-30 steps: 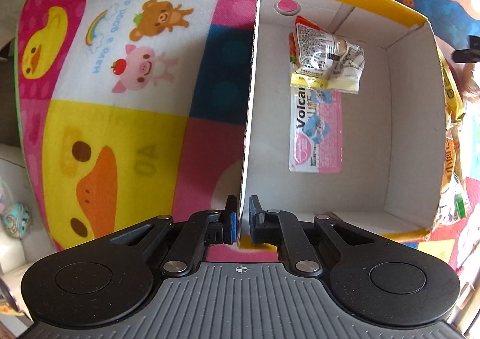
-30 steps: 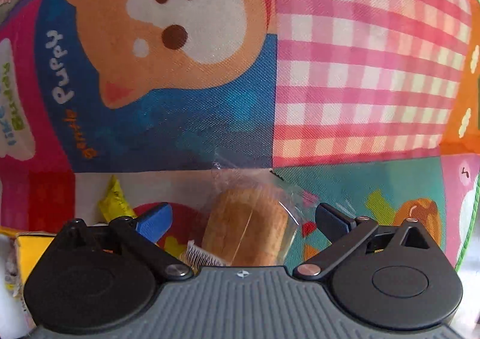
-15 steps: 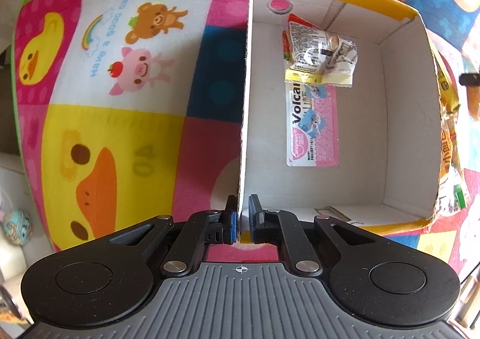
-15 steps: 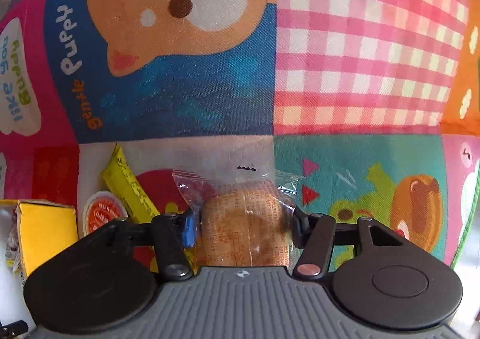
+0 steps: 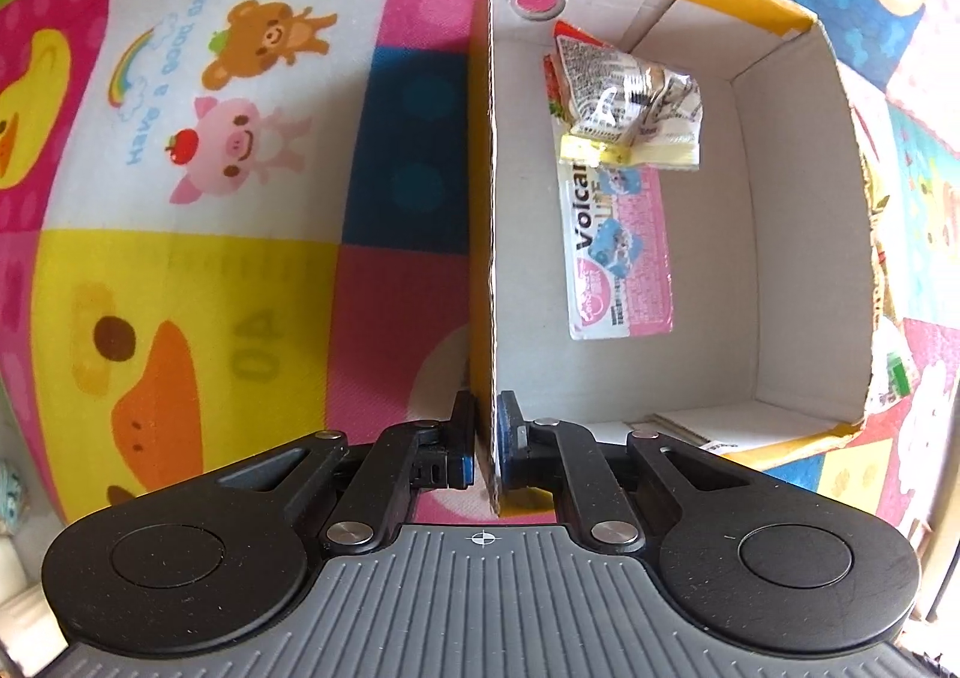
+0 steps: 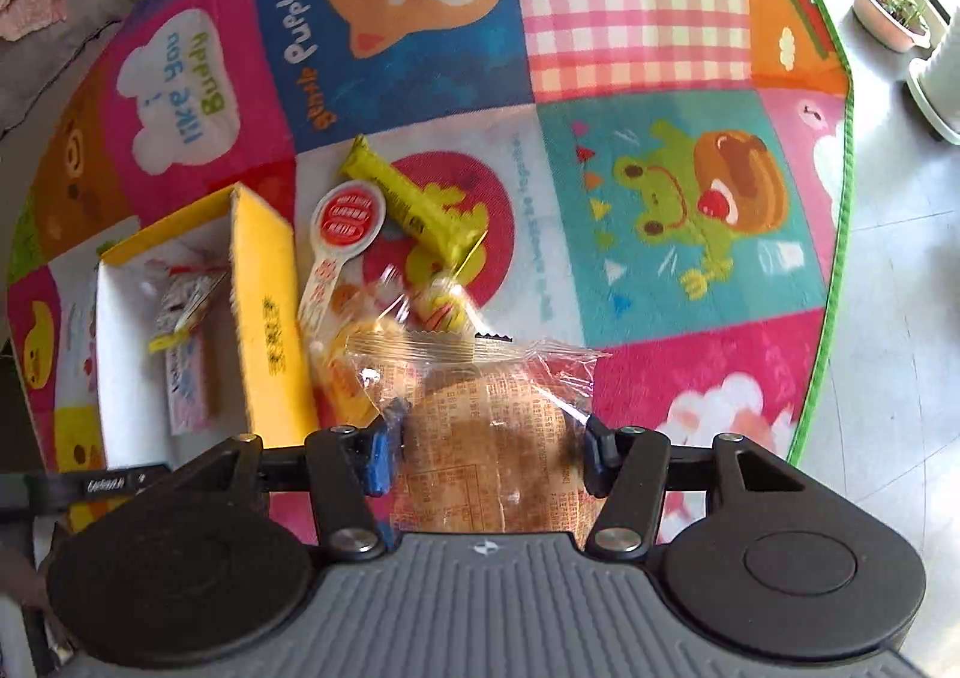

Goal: Organize objects
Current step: 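Carry the bun over the yellow box and open the right tool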

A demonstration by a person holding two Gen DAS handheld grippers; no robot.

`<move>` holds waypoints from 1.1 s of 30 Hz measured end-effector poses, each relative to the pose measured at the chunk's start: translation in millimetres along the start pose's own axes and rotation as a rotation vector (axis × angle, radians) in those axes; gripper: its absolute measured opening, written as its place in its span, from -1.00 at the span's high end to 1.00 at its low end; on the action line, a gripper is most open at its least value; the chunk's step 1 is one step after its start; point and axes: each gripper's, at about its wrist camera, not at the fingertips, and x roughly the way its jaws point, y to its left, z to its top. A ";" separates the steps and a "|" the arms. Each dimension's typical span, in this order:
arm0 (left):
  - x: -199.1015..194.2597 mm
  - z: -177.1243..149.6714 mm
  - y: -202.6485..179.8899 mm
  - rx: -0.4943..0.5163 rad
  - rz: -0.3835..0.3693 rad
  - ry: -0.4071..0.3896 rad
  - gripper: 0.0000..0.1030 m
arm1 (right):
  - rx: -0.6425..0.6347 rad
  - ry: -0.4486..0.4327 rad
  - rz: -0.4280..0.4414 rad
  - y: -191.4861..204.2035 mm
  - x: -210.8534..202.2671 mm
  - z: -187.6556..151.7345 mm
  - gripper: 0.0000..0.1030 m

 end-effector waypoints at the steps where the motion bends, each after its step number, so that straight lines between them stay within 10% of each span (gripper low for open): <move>1: -1.3 -0.1 0.6 0.007 -0.011 -0.005 0.82 | -0.006 0.009 0.004 5.9 -4.5 -9.6 -0.07; 17: -14.2 -7.8 53.1 0.004 -0.109 -0.034 0.78 | -0.121 0.063 0.021 105.6 -45.4 -84.7 -0.08; 33: -29.6 -37.3 94.3 -0.108 -0.227 -0.030 0.73 | -0.124 0.032 0.063 177.5 -26.3 -26.7 -0.08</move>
